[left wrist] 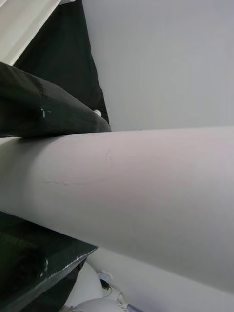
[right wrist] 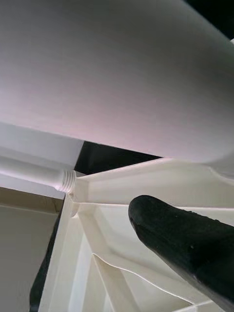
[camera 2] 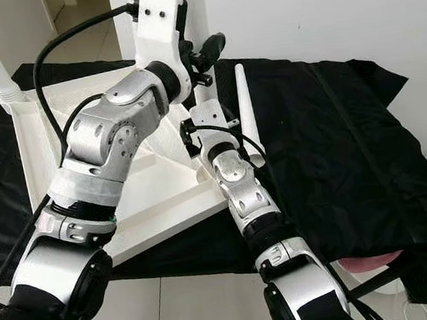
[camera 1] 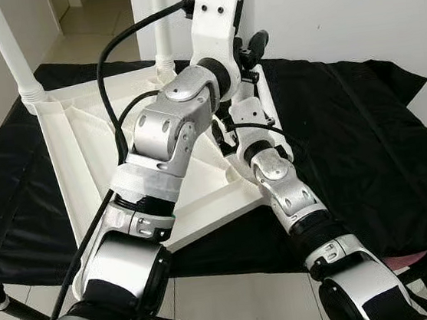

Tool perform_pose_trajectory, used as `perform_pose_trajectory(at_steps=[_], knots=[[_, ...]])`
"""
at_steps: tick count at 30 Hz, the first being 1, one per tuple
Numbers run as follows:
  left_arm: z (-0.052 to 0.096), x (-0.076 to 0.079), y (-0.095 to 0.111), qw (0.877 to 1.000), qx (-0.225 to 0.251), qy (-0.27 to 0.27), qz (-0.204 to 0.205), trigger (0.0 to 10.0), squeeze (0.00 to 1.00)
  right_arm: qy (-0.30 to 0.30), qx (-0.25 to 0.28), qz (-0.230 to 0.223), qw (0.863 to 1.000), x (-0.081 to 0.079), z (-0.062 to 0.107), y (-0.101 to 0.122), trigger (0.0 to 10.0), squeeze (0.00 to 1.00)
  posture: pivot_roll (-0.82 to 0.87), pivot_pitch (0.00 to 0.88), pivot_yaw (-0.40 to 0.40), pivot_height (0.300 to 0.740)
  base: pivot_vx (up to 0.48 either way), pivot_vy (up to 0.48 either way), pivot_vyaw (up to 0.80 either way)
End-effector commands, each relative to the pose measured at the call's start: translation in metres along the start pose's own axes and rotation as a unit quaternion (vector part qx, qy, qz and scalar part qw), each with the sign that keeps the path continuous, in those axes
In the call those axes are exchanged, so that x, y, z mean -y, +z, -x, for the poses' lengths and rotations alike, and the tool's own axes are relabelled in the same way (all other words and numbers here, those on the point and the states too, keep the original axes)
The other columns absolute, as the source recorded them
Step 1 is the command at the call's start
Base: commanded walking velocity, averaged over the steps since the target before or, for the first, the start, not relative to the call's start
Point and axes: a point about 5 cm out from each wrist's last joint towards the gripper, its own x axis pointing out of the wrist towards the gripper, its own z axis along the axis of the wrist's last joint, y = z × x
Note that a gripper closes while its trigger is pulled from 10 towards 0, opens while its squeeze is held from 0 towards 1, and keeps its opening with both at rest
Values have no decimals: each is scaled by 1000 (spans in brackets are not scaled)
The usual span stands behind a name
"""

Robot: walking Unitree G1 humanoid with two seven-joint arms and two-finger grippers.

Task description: Building children table

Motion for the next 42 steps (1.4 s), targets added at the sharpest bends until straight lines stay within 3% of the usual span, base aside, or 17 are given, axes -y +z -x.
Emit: perform_pose_trajectory(at_steps=[1, 10, 11, 14, 16, 18, 20, 21, 23, 24, 32, 33, 34, 35, 38, 39, 42], knots=[[-4, 7, 8, 1000, 14, -8, -15, 10000, 0, -6, 3, 5, 1000, 1, -1, 0, 10000, 0, 58, 0, -86, 740, 0, 0, 0], [-5, 9, 9, 1000, 15, -5, -15, 10000, 0, -31, 7, 5, 999, 5, -3, 2, 10000, 0, 59, 0, -84, 740, 0, 0, 0], [-5, 9, 9, 1000, 16, -5, -15, 10000, 0, -33, 5, 5, 999, 6, -3, 1, 8941, 0, 59, 0, -84, 740, 0, 0, 0], [-5, 9, 10, 1000, 17, -5, -16, 10000, 0, -34, 5, 4, 999, 5, -4, 0, 9098, 0, 62, 0, -83, 740, 0, 0, 0], [-6, 10, 10, 1000, 17, -6, -17, 10000, 0, -34, 5, 5, 999, 5, -5, -1, 6118, 0, 65, 0, -83, 740, 0, 0, 0], [-6, 10, 10, 1000, 18, -7, -17, 10000, 0, -33, 5, 4, 999, 4, -5, -1, 4980, 0, 65, 0, -83, 740, 0, 0, 0], [-6, 10, 10, 1000, 18, -7, -17, 10000, 0, -33, 5, 4, 999, 4, -5, -1, 4980, 0, 65, 0, -83, 740, 0, 0, 0], [-6, 10, 11, 1000, 18, -8, -18, 10000, 0, -34, 4, 4, 999, 4, -5, -2, 2510, 0, 67, 0, -84, 740, 0, 0, 0], [-6, 10, 11, 1000, 18, -8, -18, 10000, 0, -34, 4, 4, 999, 4, -5, -2, 2510, 0, 67, 0, -84, 740, 0, 0, 0], [-6, 11, 11, 1000, 19, -9, -18, 10000, 0, -32, 4, 3, 999, 4, -5, -3, 0, 0, 68, 0, -84, 740, 0, 0, 0], [-6, 13, 13, 999, 22, -10, -23, 10000, 0, -38, -6, 0, 999, 5, -6, -8, 0, 0, 74, 0, -86, 740, 0, 0, 0], [-7, 12, 13, 999, 21, -6, -24, 10000, 0, -39, -7, 2, 999, 6, -6, -8, 4863, 0, 76, 0, -86, 740, 0, 0, 0], [-7, 12, 13, 999, 21, -6, -24, 10000, 0, -39, -7, 2, 999, 6, -6, -8, 4863, 0, 76, 0, -86, 740, 0, 0, 0], [-7, 11, 13, 1000, 19, -4, -25, 10000, 0, -39, -8, 0, 999, 7, -6, -9, 10000, 0, 76, 0, -86, 740, 0, 0, 0], [-7, 11, 13, 1000, 19, -2, -25, 10000, 0, -40, -8, -4, 999, 7, -6, -9, 10000, 0, 75, 0, -84, 740, 0, 0, 0], [-7, 10, 12, 1000, 20, -5, -15, 10000, 1000, -40, -9, -17, 999, 7, -7, -9, 10000, 0, 74, 0, -84, 740, 0, 0, 0], [-6, 13, 11, 1000, 21, -20, 8, 10000, 1000, -43, -10, -39, 998, 7, -7, -8, 10000, 0, 73, 0, -82, 740, 0, 0, 0]])
